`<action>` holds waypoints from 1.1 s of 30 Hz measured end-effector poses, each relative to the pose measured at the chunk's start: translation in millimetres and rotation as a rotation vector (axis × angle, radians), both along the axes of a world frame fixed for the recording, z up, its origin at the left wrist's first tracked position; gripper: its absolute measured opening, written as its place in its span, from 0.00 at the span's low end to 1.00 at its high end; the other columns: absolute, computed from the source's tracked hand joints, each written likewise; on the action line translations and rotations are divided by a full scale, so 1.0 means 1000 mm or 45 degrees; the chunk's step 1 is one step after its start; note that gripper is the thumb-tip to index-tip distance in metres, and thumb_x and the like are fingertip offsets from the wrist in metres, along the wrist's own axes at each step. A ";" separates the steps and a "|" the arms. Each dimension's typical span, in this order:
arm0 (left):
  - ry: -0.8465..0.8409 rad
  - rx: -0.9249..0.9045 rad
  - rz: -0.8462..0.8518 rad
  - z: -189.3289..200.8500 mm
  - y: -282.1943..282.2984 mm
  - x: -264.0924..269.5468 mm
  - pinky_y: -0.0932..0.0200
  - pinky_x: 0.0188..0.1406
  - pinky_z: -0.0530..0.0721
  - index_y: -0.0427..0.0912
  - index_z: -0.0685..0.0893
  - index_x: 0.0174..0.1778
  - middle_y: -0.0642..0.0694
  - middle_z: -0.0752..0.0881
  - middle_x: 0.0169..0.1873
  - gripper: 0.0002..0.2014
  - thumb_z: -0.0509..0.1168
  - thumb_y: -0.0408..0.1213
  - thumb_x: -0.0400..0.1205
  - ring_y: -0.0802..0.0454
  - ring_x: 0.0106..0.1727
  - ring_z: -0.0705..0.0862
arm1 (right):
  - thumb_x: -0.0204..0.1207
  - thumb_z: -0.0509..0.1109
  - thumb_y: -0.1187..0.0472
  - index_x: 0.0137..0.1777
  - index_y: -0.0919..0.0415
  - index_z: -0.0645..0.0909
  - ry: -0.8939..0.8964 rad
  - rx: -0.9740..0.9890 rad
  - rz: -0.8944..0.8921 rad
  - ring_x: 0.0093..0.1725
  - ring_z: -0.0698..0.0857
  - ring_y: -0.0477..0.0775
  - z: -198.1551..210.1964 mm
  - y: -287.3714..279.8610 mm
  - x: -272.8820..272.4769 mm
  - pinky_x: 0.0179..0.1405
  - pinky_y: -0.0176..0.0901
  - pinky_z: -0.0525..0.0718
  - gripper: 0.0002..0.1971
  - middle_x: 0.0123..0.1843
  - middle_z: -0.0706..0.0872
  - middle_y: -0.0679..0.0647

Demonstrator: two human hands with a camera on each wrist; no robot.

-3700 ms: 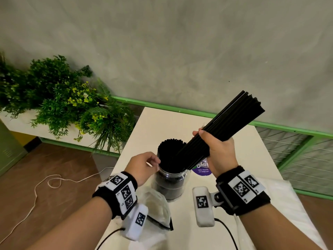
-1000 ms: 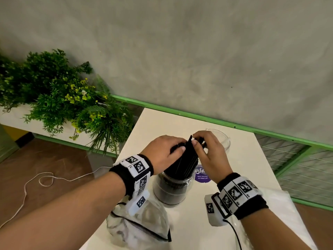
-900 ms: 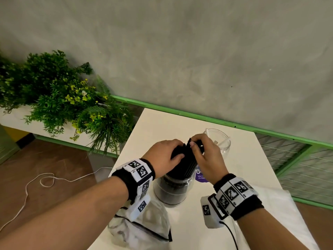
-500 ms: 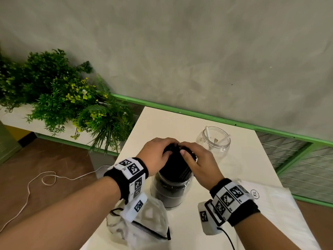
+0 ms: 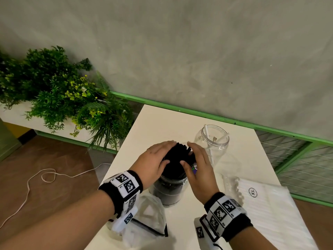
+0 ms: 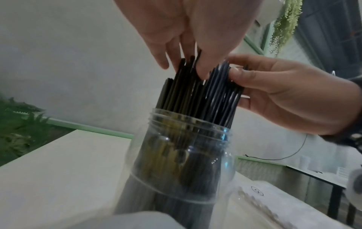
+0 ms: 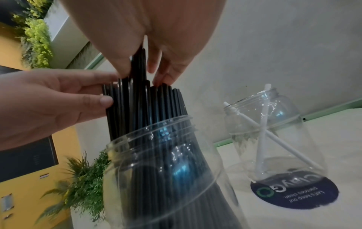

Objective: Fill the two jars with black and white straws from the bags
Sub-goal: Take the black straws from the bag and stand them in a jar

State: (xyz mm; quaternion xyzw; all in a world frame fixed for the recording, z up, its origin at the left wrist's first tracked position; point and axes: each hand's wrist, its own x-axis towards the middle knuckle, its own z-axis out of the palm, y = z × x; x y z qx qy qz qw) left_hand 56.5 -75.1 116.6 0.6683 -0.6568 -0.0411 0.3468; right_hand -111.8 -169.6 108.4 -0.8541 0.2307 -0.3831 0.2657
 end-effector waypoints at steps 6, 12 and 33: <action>-0.329 0.105 -0.057 -0.020 0.010 0.005 0.53 0.80 0.61 0.49 0.64 0.79 0.53 0.66 0.79 0.25 0.50 0.45 0.84 0.57 0.81 0.62 | 0.82 0.61 0.57 0.78 0.59 0.68 0.199 -0.261 0.066 0.78 0.67 0.46 -0.005 -0.003 0.003 0.77 0.44 0.67 0.24 0.79 0.69 0.49; -0.008 0.087 0.215 -0.031 0.021 0.022 0.69 0.78 0.50 0.47 0.61 0.80 0.53 0.59 0.81 0.30 0.45 0.51 0.81 0.57 0.81 0.57 | 0.82 0.58 0.53 0.80 0.61 0.63 0.500 -0.423 0.170 0.78 0.68 0.53 -0.002 0.006 0.022 0.75 0.52 0.72 0.28 0.79 0.70 0.56; 0.868 0.637 0.028 -0.008 -0.003 0.013 0.61 0.77 0.61 0.51 0.49 0.83 0.59 0.65 0.76 0.62 0.74 0.70 0.58 0.64 0.76 0.62 | 0.47 0.71 0.19 0.84 0.46 0.41 0.517 0.499 0.055 0.83 0.52 0.47 -0.003 -0.044 -0.005 0.80 0.55 0.64 0.69 0.85 0.45 0.41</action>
